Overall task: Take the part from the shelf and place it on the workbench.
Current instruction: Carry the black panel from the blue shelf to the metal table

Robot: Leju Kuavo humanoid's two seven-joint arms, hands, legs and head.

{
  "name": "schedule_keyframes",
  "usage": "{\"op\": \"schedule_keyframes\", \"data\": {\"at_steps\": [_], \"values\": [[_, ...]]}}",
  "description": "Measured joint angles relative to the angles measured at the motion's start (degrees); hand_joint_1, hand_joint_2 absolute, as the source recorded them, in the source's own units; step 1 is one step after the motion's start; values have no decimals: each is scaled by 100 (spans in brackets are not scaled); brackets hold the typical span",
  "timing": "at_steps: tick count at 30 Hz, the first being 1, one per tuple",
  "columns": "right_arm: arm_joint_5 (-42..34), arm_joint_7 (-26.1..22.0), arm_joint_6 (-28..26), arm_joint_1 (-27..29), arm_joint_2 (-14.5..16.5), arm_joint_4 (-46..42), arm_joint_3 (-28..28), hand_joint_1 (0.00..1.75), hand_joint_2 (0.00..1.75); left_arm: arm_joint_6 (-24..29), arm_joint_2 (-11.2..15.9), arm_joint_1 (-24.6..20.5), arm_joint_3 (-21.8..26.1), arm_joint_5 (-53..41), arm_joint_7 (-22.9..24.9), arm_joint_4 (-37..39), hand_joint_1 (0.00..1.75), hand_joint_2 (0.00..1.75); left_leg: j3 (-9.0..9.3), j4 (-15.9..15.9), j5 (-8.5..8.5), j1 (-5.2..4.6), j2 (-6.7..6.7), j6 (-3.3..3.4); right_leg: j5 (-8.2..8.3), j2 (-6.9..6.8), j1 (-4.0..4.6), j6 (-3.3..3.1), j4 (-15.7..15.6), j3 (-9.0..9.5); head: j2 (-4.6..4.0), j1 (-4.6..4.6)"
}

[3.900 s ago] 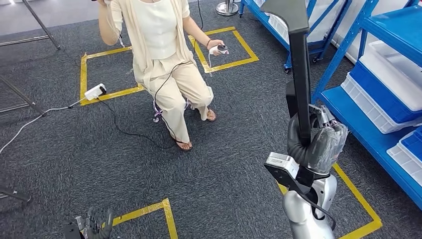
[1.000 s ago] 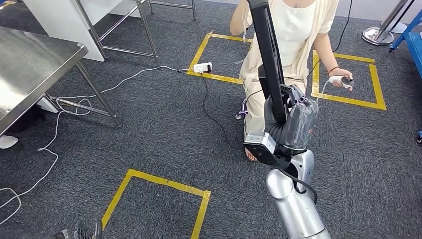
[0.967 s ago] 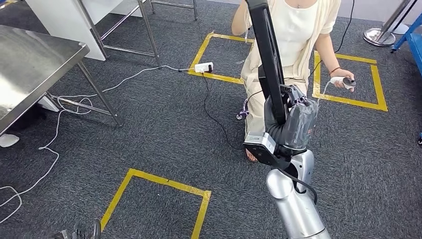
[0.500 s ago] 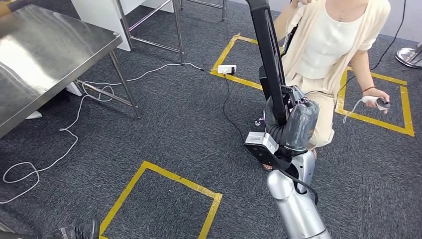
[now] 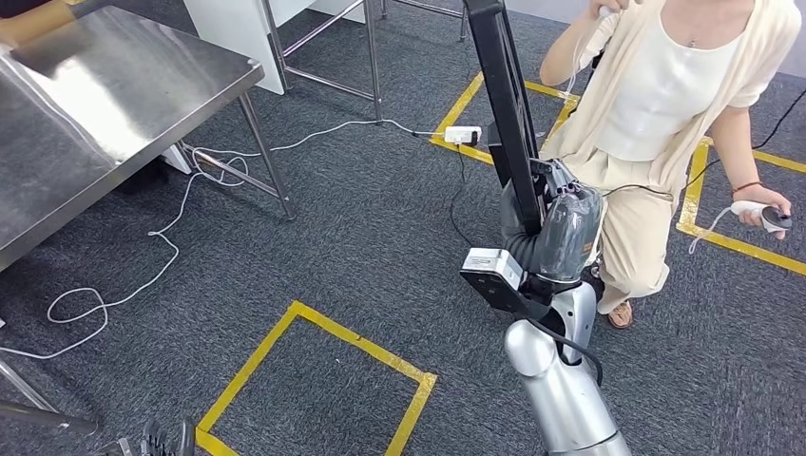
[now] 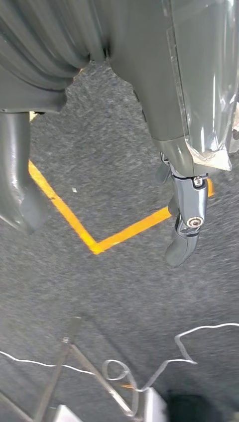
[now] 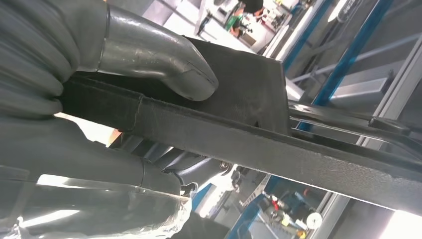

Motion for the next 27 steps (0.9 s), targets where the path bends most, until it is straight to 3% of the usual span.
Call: {"op": "schedule_keyframes", "data": {"at_steps": [2, 4, 5, 7, 9, 10, 12, 14, 15, 16, 18, 20, 22, 23, 25, 27], "values": [[-1, 0, 0, -34, 1, 19, 1, 175, 175, 2, 5, -4, 3, 4, -1, -2, 0, 175, 351, -731, 385, 14, 128, 9, -20, -80, 1, 9, 0, 25, 0, -1], [-9, -1, 0, -81, -2, 29, 1, 175, 175, 3, 10, -21, 4, 8, -2, -3, 0, 175, 662, -1350, 587, -20, 256, 41, -52, -149, 40, 56, 4, 39, -1, 5], [-14, -2, 0, -101, -3, 37, 2, 175, 175, 2, 10, -28, 5, 9, -2, -4, 0, 175, 717, -1471, 594, -44, 274, 64, -66, -186, 59, 84, 2, 44, -1, 10], [-27, -4, 0, -126, 0, 56, 8, 175, 175, 1, 11, -29, 16, 10, -2, -5, 0, 175, 721, -1502, 587, -80, 171, 129, -87, -274, 85, 150, -18, 69, 0, 22], [-39, -8, 0, -148, 5, 69, 14, 175, 175, 0, 10, -25, 35, 11, -2, -8, 0, 175, 767, -1562, 624, -66, 75, 215, -172, -202, 84, 195, 103, 30, 1, 27], [-37, -9, 0, -161, 6, 73, 16, 175, 175, -2, 10, -30, 45, 12, -2, -10, 0, 175, 790, -1591, 643, -52, 31, 256, -286, -97, 83, 186, 328, -71, 1, 35], [-21, -13, 0, -171, 0, 91, 23, 175, 175, -4, 10, -40, 68, 15, -1, -11, 0, 175, 799, -1604, 652, -40, -67, 306, -589, 122, 61, 128, 1085, -457, 1, 49], [-9, -14, 0, -160, -13, 125, 25, 175, 175, -5, 11, -34, 87, 15, -1, -11, 0, 175, 798, -1600, 647, -43, -195, 315, -712, 189, 58, 134, 1625, -785, 1, 54], [-7, -14, 0, -158, -19, 140, 25, 175, 175, -5, 10, -28, 92, 14, 0, -10, 0, 175, 799, -1597, 646, -44, -262, 315, -641, 202, 58, 170, 1589, -807, 1, 54], [-5, -14, 0, -161, -20, 149, 25, 175, 175, -5, 10, -24, 95, 14, 0, -10, 0, 175, 802, -1594, 644, -44, -329, 311, -495, 219, 57, 215, 1336, -718, 1, 54], [-1, -14, 0, -180, -20, 155, 29, 175, 175, -5, 11, -25, 99, 14, -1, -10, 0, 175, 797, -1572, 632, -56, -448, 287, -149, 356, 37, 284, 544, -387, 1, 54], [15, -14, -1, -200, -20, 160, 35, 175, 175, -5, 11, -22, 103, 9, -1, -10, 0, 175, 774, -1541, 612, -77, -543, 237, 35, 467, 20, 257, 78, -175, 1, 47], [43, -15, -1, -214, -19, 173, 37, 175, 175, -5, 13, -9, 114, 2, -1, -10, 0, 175, 753, -1534, 608, -66, -613, 178, 67, 427, 26, 179, 31, -134, 1, 43], [55, -16, -1, -230, -17, 181, 37, 175, 175, -5, 15, 0, 124, 0, 0, -10, 0, 175, 744, -1516, 594, -52, -589, 148, 76, 391, 16, 145, 21, -121, 1, 43], [67, -26, -1, -269, -14, 197, 37, 175, 175, -5, 16, -2, 139, -2, 0, -10, 0, 175, 646, -1285, 446, -40, -384, 80, 86, 314, -8, 67, -3, -89, 1, 16], [81, -43, 0, -285, -16, 214, 32, 175, 175, -5, 16, -19, 143, -3, 0, -10, 0, 175, 345, -649, 124, -29, -125, 22, 70, 229, -3, 14, -10, -68, 1, -15]]}}
